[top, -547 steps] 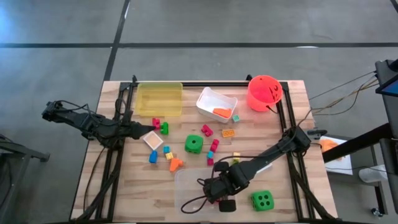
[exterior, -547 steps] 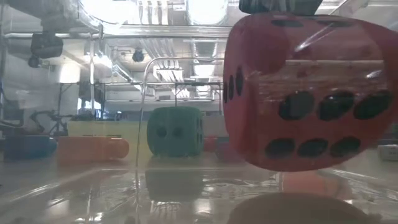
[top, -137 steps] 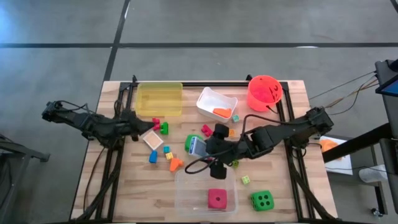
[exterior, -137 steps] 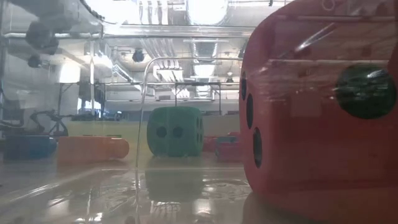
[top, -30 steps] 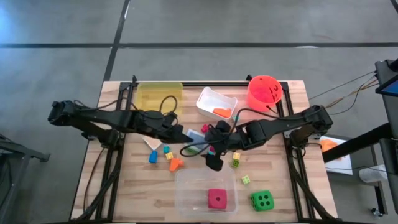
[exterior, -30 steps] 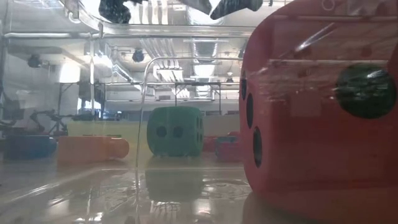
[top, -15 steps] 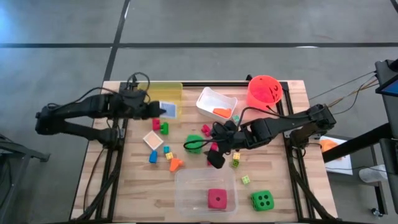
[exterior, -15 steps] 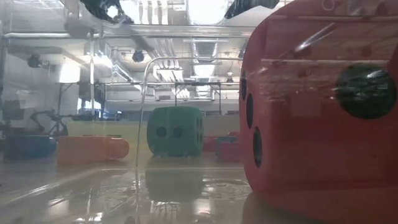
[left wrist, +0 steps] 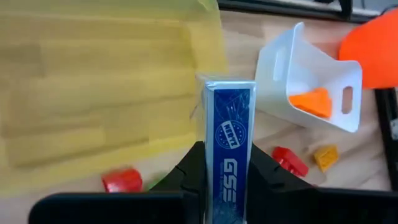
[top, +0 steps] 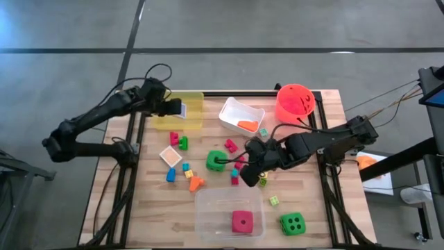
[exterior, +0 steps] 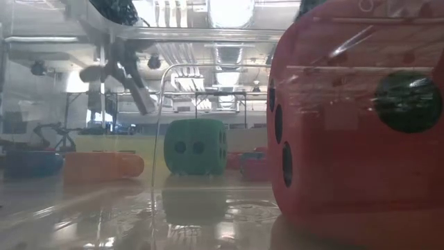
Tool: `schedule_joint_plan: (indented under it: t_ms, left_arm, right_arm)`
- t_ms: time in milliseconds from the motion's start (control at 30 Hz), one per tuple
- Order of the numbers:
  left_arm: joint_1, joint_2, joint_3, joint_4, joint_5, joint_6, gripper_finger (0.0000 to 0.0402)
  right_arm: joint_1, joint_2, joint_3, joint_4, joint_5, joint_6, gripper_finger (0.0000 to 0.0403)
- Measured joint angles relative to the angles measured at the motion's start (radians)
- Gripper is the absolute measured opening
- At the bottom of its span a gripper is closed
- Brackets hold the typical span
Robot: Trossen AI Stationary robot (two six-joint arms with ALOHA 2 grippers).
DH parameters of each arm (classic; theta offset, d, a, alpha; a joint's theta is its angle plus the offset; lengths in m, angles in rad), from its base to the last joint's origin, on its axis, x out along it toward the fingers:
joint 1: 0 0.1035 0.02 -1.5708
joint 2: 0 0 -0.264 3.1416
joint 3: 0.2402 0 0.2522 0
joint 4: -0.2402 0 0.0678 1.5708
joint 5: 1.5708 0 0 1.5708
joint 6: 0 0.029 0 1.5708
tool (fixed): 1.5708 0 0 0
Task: Pick & Place Toys
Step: Put the blue deck of cards into the yellow bin
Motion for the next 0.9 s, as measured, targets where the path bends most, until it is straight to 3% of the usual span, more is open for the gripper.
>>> schedule_joint_plan:
  t_ms: [100,367,900]
  left_arm:
    - [0.040,0.033,-0.013,0.077,0.068,0.025,0.0050]
    - [0.064,0.175,-0.019,0.131,0.095,0.092,0.0050]
    - [0.100,0.407,-0.019,0.255,0.136,0.123,0.0050]
  right_arm:
    - [0.034,-0.029,0.000,-0.066,0.044,0.059,0.0395]
    - [0.099,-0.081,0.000,-0.117,0.118,0.139,0.0395]
    - [0.117,-0.081,0.000,-0.123,0.120,0.175,0.0395]
